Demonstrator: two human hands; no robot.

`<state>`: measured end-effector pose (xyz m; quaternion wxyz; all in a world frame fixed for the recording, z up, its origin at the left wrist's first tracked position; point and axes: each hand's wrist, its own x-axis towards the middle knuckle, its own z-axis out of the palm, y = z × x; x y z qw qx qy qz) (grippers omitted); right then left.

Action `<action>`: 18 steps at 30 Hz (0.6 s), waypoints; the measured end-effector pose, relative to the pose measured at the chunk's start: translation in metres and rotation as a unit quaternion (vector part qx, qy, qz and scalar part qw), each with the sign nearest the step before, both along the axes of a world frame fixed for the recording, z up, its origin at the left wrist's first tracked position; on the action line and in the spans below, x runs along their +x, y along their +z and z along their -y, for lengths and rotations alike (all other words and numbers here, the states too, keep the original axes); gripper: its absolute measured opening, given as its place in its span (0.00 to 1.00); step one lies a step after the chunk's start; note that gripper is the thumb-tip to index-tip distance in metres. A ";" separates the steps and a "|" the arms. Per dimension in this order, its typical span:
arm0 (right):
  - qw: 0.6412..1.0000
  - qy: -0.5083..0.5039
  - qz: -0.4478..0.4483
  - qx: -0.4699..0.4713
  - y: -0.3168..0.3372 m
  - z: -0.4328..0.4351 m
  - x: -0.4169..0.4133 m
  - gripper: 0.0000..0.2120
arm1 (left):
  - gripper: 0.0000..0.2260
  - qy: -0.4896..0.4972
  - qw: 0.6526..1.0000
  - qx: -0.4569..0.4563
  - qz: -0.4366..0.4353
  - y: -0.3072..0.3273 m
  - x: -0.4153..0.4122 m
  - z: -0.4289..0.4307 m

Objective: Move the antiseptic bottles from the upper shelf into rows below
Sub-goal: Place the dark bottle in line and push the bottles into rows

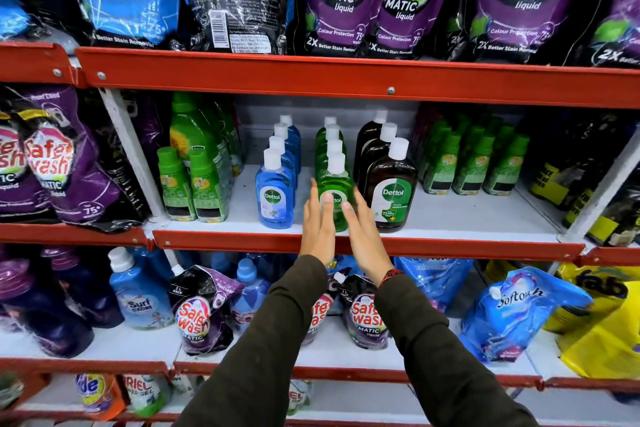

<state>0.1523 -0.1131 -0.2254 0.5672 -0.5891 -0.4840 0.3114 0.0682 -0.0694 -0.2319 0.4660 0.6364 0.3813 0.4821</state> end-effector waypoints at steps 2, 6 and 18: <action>1.000 -0.017 0.016 0.003 0.001 0.001 -0.001 0.28 | 0.26 -0.005 1.000 -0.007 0.007 -0.001 0.000 0.001; 0.996 -0.081 0.030 0.037 -0.002 0.005 -0.009 0.29 | 0.28 0.036 0.999 0.020 -0.005 -0.009 -0.009 0.003; 0.995 0.050 -0.085 -0.010 0.010 -0.033 -0.084 0.46 | 0.36 0.148 0.982 -0.037 0.107 0.001 -0.076 -0.062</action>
